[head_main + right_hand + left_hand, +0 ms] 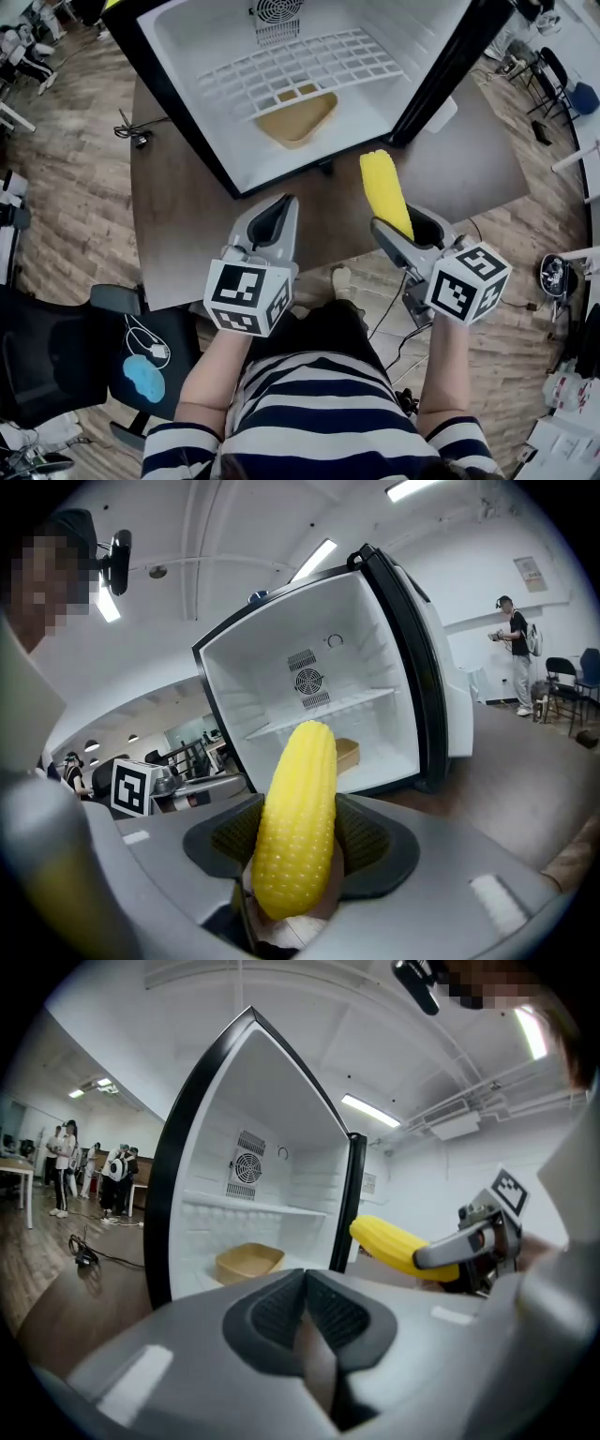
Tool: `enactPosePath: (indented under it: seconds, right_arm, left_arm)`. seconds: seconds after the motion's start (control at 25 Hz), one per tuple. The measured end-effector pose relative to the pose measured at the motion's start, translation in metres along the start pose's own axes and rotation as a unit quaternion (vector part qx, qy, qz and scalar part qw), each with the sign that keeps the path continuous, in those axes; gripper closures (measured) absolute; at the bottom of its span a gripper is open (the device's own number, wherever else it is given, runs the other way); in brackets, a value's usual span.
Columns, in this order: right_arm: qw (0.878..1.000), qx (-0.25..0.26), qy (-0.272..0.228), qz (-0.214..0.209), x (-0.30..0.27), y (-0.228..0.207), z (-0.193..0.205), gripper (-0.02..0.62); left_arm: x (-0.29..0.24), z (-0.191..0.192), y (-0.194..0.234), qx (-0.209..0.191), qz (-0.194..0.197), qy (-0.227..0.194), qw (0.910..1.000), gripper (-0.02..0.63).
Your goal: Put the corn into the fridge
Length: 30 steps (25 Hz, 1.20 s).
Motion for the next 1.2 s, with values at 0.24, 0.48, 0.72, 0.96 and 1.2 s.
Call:
enactPosePath:
  seconds: [0.24,0.48,0.72,0.96,1.2]
  right_arm:
    - [0.999,0.036,-0.006,-0.022,-0.020,-0.021,-0.038,0.354]
    - [0.996,0.069,0.002,-0.055,-0.040,-0.040,-0.068,0.354]
    - [0.991,0.109,-0.002,-0.080,-0.060,-0.051,-0.098,0.354]
    - [0.982,0.158,-0.009,-0.108,-0.080,-0.048,-0.125,0.354]
    - [0.970,0.203,-0.020,-0.132,-0.106,-0.041,-0.152,0.354]
  left_arm:
    - [-0.018,-0.013,0.010,0.002,-0.044,-0.019,0.9989,0.606]
    - [-0.037,-0.025,0.012,0.010,-0.083,-0.036,0.9959,0.606]
    - [-0.053,-0.036,0.014,0.000,-0.109,-0.045,0.9930,0.606]
    - [-0.059,-0.044,0.019,-0.001,-0.144,-0.060,0.9877,0.606]
    - [-0.064,-0.045,0.025,-0.011,-0.177,-0.063,0.9821,0.606]
Point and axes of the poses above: the fingertips, and each gripper's own axes: x backward along the fingers, y to its left, z out of its underside, the point moved 6 cm from there along x, backward along the fingers, and after that the axes turned 8 degrees about z, right-handed, at the moved point
